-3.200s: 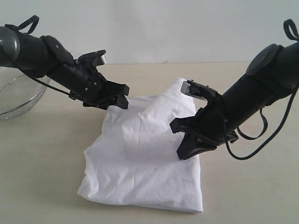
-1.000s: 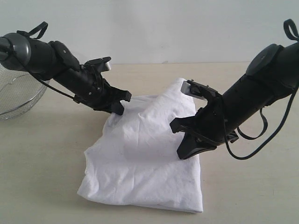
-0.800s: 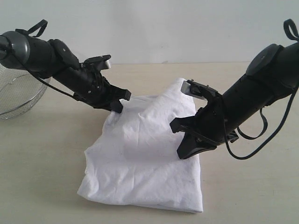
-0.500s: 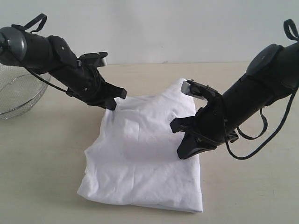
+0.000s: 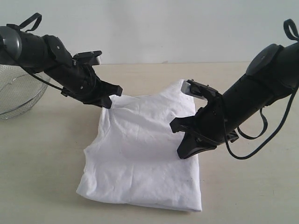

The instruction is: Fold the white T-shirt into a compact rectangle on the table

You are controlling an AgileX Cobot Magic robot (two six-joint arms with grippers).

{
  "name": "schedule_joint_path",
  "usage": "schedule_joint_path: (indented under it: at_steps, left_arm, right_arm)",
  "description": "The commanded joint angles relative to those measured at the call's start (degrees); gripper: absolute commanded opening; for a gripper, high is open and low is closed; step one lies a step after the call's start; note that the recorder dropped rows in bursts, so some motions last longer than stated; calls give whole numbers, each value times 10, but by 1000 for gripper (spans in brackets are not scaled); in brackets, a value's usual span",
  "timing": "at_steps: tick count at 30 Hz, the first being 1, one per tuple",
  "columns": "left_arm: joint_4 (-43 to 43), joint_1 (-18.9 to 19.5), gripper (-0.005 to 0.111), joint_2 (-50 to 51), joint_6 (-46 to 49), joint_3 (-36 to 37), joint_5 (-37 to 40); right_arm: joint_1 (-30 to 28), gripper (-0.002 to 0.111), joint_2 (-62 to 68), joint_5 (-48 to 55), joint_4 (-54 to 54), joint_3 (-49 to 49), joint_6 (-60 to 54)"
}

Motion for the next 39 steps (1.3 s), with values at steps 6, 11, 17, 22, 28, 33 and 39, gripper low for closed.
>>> schedule_joint_path:
  at_steps: [6, 11, 17, 22, 28, 33, 39]
  left_arm:
    - [-12, 6, 17, -22, -8, -3, -16]
    - [-14, 8, 44, -36, -9, -3, -27]
    - [13, 27, 32, -56, -42, -3, 16]
    - [5, 29, 4, -83, -22, -3, 85]
    - [-16, -4, 4, -93, 16, -1, 194]
    - [-16, -42, 4, -93, 17, 34, 181]
    - [-16, -57, 4, -93, -10, 69, 152]
  right_arm:
    - [1, 0, 1, -2, -4, 1, 1]
    - [1, 0, 1, -2, -4, 1, 1]
    - [1, 0, 1, 0, -4, 1, 2]
    - [0, 0, 0, -38, -2, 1, 10]
    - [0, 0, -22, -76, 22, -16, 11]
    - [0, 0, -14, -74, 47, -76, 11]
    - [0, 0, 65, -74, 48, -163, 35]
